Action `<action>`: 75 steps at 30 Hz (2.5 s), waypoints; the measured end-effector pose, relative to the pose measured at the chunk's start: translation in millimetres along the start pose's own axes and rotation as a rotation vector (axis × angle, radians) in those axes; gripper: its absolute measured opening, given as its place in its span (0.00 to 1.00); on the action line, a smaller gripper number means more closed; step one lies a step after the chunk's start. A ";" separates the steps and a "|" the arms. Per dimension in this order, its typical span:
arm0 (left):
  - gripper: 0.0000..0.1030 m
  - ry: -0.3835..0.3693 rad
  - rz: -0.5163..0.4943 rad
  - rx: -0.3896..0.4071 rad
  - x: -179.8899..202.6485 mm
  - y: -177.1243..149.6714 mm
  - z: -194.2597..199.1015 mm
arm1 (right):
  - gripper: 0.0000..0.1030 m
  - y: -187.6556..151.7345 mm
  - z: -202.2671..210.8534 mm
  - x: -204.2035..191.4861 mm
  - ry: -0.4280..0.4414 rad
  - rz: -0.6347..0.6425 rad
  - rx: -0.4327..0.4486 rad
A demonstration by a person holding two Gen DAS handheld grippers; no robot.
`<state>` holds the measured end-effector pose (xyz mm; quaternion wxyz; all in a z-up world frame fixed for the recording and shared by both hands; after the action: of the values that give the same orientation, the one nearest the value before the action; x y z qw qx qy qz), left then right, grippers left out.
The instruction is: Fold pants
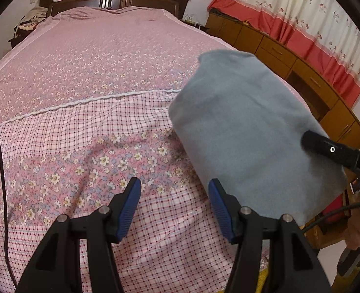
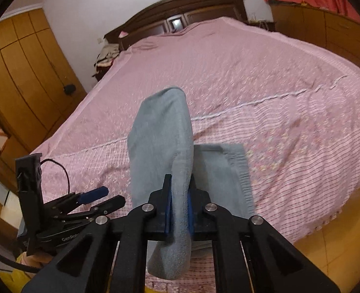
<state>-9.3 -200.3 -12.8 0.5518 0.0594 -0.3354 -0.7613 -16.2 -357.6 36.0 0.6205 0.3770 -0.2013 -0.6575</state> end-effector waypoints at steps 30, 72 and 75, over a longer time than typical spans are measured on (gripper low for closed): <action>0.58 -0.054 -0.098 -0.041 30.8 -5.4 -23.2 | 0.19 -36.1 11.6 59.1 -0.096 -0.037 -0.007; 0.74 -0.110 0.005 -0.062 15.7 -8.1 -47.0 | 0.61 -29.2 -73.4 73.0 0.088 -0.051 -0.142; 0.76 -0.121 0.012 -0.065 15.2 -3.8 -50.2 | 0.61 -28.8 -75.1 71.0 0.127 -0.055 -0.140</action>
<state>4.9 -235.4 -49.3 0.5367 -0.0068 -0.3436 -0.7706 24.5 -406.8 -50.1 0.6386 0.3790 -0.1049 -0.6614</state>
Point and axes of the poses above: each gripper's, at about its wrist camera, not at the fingertips, and z roughly against the way its jaws point, x to its right, y to its top, the point moved 8 cm from there along -z, roughly the way its jaws point, and after that the axes turned 3 degrees about z, right-handed, at the moved point
